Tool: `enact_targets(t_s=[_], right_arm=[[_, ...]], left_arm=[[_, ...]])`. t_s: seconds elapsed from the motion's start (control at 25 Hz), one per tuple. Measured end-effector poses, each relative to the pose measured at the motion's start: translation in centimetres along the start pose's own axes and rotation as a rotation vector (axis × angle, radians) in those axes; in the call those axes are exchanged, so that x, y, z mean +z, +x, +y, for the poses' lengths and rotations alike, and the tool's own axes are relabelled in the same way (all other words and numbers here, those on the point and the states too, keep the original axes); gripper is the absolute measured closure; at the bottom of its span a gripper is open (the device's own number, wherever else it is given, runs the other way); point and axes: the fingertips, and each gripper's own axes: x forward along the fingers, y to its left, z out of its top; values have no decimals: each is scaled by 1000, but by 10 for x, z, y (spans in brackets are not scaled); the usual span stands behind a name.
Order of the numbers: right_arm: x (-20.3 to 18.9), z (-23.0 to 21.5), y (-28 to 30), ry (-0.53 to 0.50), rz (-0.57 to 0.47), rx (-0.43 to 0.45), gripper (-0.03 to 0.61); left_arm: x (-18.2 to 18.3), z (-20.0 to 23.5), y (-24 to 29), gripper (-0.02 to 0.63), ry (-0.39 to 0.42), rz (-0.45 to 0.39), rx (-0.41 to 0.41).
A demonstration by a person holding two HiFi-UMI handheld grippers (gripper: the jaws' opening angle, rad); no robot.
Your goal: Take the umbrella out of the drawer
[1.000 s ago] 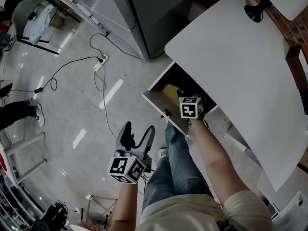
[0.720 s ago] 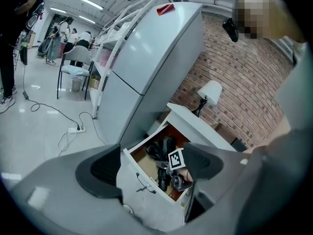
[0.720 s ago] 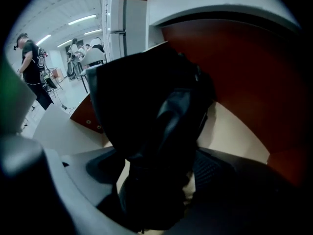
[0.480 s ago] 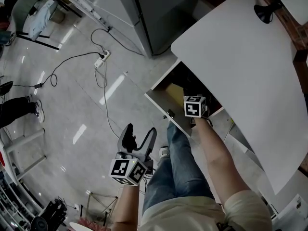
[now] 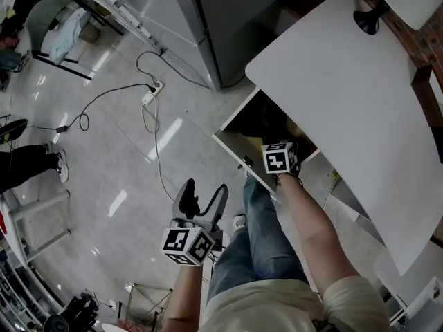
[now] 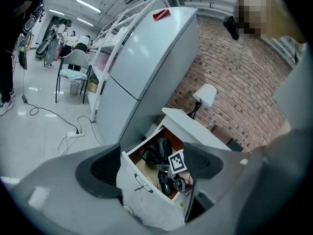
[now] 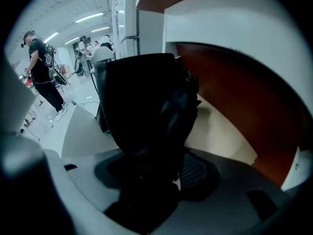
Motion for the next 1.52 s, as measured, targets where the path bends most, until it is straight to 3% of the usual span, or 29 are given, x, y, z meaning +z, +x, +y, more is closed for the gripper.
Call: enact_targets(t_s=[0.2,0.64,0.8,0.96,1.12,1.52], right_arm=[[7,9,-35,18,-27,26,319],[6,47,-123,-44,-92,90,322],[-8,63,-156,-17,-132,116,322],[-23,74,-200,16,-171,141,322],[-31,75,-248,57,-239,158,322],[-73,73,-391,68,-402,177,322]], left_arm=[[4,-15,-20,224,36,-10,-18],[14,-41,-83,225,61,-60,-40],[12,-50,-110,225,84,-80,-50],[11,-56,-143,360,124,-132,-2],[2,-67,-175,449,132,-148,24],[-37,-121,-238,586,159,-159,37]])
